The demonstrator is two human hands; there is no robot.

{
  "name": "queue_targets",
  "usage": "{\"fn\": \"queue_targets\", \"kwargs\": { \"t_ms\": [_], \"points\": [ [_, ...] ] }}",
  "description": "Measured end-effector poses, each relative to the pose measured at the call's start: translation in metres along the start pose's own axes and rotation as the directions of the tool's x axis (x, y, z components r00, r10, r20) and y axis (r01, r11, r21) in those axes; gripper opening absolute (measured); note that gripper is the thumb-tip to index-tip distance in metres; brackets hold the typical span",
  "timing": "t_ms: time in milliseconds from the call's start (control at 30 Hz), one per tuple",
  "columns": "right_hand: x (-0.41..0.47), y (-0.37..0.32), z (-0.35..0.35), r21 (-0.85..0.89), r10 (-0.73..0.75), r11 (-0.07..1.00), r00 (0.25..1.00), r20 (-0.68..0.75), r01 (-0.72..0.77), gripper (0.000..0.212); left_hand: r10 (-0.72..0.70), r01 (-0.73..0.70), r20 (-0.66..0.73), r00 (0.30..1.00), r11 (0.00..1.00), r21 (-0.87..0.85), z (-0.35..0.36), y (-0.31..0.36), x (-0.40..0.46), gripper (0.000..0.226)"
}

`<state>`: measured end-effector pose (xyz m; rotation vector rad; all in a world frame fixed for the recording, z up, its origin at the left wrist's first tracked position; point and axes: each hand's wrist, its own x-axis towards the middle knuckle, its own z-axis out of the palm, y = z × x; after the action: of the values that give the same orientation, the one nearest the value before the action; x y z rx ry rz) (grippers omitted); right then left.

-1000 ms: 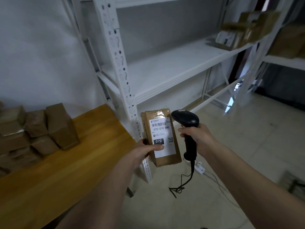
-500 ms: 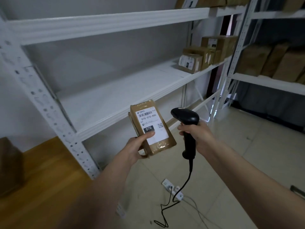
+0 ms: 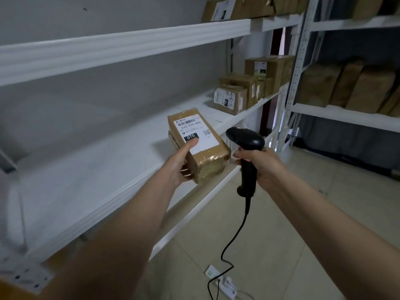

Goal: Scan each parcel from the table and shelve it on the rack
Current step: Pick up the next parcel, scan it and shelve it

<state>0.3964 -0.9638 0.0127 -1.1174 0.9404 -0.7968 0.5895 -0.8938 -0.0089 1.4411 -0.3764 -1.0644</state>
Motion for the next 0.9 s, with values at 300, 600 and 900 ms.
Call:
{"fn": "queue_targets", "kwargs": {
  "t_ms": [300, 600, 900],
  "points": [
    [0.106, -0.039, 0.031, 0.062, 0.004, 0.998, 0.997, -0.073, 0.000, 0.021, -0.056, 0.060, 0.050, 0.997, 0.996, -0.073, 0.022, 0.071, 0.111, 0.044],
    [0.177, -0.050, 0.029, 0.084, 0.033, 0.996, 0.988, -0.148, -0.021, 0.018, -0.095, 0.101, 0.052, 0.994, 0.989, -0.109, 0.054, 0.092, 0.196, 0.047],
    [0.257, -0.064, 0.018, 0.103, 0.052, 0.994, 0.998, -0.025, -0.049, 0.019, -0.160, 0.149, -0.055, 0.985, 0.974, -0.169, 0.081, 0.099, 0.251, 0.048]
  ]
}}
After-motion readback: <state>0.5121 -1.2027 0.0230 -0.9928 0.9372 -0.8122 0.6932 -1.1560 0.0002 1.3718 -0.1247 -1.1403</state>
